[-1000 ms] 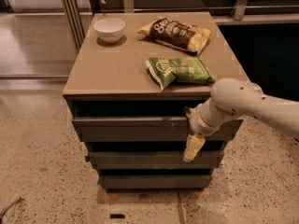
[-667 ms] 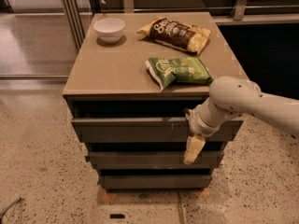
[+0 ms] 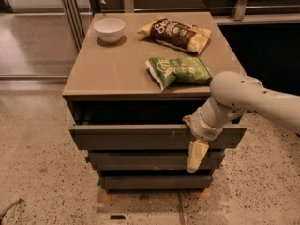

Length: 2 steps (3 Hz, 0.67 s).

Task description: Open top drawer

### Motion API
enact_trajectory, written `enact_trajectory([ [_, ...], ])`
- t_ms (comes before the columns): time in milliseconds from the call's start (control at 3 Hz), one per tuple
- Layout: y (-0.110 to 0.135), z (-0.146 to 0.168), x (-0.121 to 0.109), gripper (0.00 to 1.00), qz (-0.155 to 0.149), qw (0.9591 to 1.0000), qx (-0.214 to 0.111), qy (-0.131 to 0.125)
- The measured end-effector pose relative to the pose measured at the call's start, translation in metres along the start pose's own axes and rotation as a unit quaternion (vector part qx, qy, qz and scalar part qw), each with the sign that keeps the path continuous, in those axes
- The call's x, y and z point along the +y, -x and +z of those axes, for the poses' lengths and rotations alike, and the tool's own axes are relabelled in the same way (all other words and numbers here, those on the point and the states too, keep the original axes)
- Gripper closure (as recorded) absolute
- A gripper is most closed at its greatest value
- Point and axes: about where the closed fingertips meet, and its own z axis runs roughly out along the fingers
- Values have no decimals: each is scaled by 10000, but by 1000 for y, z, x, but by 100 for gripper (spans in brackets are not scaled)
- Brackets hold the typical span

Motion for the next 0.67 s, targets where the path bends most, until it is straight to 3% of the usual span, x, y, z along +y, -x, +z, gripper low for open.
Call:
enact_trajectory([
  [667, 4, -18, 57, 0, 135, 9970, -168, 739],
])
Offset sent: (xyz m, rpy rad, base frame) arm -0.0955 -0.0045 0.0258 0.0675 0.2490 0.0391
